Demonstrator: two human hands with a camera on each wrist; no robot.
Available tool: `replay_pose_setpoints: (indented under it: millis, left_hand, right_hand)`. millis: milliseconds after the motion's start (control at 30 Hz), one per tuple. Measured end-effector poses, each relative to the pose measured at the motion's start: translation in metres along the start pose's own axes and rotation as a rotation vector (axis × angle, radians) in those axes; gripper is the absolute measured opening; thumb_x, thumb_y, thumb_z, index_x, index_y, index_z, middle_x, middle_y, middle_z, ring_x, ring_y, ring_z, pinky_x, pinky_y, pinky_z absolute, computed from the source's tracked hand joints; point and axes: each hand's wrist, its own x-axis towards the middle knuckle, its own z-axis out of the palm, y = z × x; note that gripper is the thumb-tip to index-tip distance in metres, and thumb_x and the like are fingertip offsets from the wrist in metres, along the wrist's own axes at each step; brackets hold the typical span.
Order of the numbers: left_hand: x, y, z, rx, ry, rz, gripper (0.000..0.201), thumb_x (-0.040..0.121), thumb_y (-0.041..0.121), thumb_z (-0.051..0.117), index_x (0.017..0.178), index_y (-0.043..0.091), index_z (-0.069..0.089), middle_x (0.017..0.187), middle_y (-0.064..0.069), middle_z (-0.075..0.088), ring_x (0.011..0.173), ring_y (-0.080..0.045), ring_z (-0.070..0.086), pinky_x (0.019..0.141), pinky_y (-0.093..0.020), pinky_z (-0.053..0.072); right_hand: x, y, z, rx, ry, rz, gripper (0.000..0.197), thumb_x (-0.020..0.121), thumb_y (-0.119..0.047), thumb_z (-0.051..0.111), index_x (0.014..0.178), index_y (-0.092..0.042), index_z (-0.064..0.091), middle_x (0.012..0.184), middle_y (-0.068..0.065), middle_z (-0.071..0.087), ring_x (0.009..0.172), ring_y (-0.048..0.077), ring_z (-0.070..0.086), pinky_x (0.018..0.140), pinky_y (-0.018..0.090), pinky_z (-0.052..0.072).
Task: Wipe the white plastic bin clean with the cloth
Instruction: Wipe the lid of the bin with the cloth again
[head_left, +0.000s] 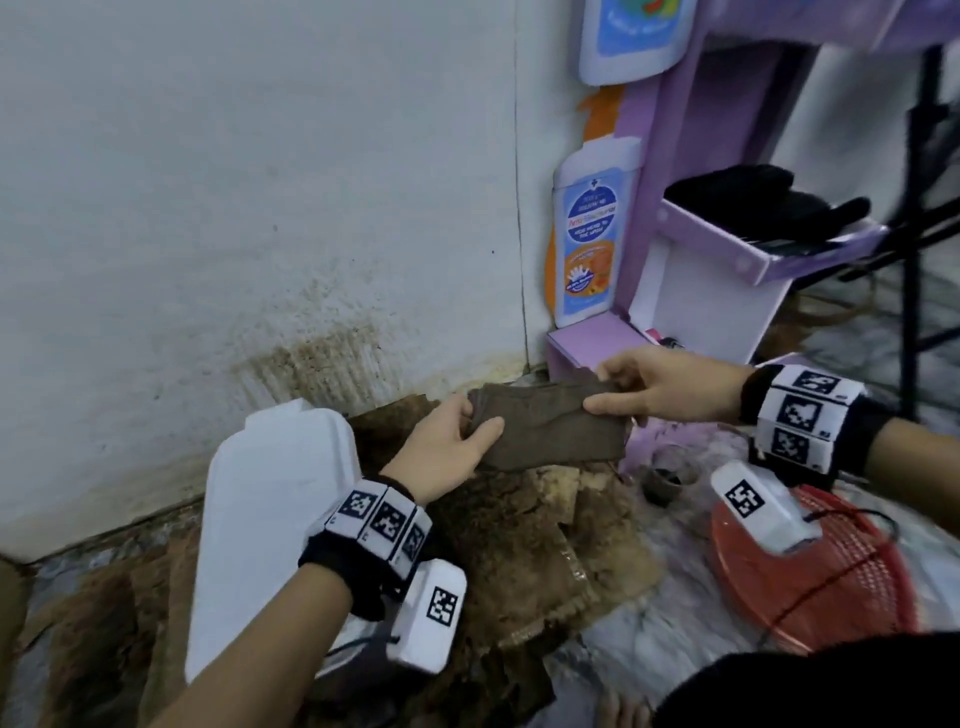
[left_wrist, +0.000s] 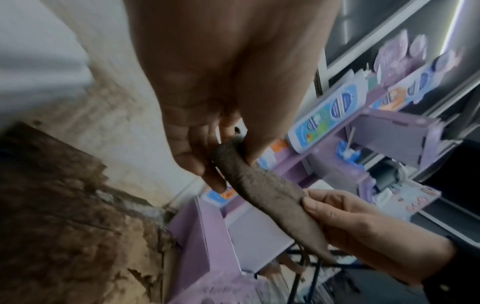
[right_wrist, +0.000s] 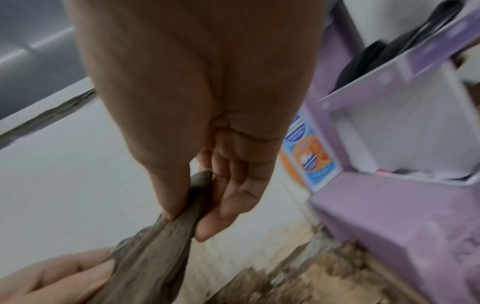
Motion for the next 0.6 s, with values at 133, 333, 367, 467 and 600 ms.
replay_pose_setpoints:
  millis: [133, 333, 367, 467, 600]
  left_hand:
    - [0.055, 0.028, 0.088, -0.029, -0.138, 0.044, 0.056, 0.084, 0.065, 0.054, 0.107, 0.014, 0.056, 0.110, -0.014, 0.068, 0.101, -0.030, 0.067, 0.093, -0.056, 0.054]
    - [0.117, 0.022, 0.238, 0.085, -0.383, -0.037, 0.024, 0.102, 0.032, 0.057, 0.096, 0.015, 0.042, 0.079, 0.005, 0.045, 0.068, -0.005, 0.046, 0.056, -0.010, 0.037]
    - [0.125, 0.012, 0.260, 0.082, -0.423, -0.059, 0.024, 0.101, 0.034, 0.058, 0.100, 0.015, 0.043, 0.088, 0.000, 0.055, 0.077, -0.010, 0.055, 0.063, -0.008, 0.040]
    - [0.147, -0.020, 0.318, 0.064, -0.478, -0.151, 0.029, 0.094, 0.040, 0.063, 0.104, 0.018, 0.047, 0.117, -0.013, 0.067, 0.107, -0.029, 0.065, 0.095, -0.039, 0.052]
    - [0.168, -0.051, 0.371, 0.098, -0.480, -0.217, 0.026, 0.095, 0.036, 0.063, 0.106, 0.019, 0.046, 0.116, -0.013, 0.067, 0.109, -0.030, 0.065, 0.099, -0.043, 0.050]
  right_hand:
    - [-0.045, 0.093, -0.024, 0.120, 0.020, 0.143, 0.024, 0.092, -0.033, 0.068, 0.083, -0.011, 0.065, 0.065, 0.001, 0.066, 0.061, 0.017, 0.060, 0.061, 0.029, 0.050]
    - [-0.098, 0.241, 0.023, 0.294, 0.109, 0.397, 0.027, 0.089, -0.041, 0.068, 0.083, -0.015, 0.065, 0.067, 0.001, 0.061, 0.062, 0.011, 0.055, 0.062, 0.028, 0.042]
    - [-0.105, 0.261, 0.037, 0.343, 0.135, 0.439, 0.019, 0.092, -0.032, 0.068, 0.080, -0.017, 0.064, 0.063, -0.007, 0.062, 0.059, 0.007, 0.055, 0.059, 0.023, 0.041]
    - [-0.116, 0.316, 0.084, 0.431, 0.243, 0.552, 0.012, 0.094, -0.025, 0.068, 0.088, -0.015, 0.068, 0.075, -0.009, 0.070, 0.069, 0.004, 0.065, 0.062, 0.020, 0.047]
    - [-0.116, 0.368, 0.142, 0.504, 0.331, 0.673, 0.014, 0.094, -0.030, 0.068, 0.102, -0.019, 0.069, 0.097, -0.002, 0.073, 0.092, 0.015, 0.069, 0.076, 0.024, 0.054]
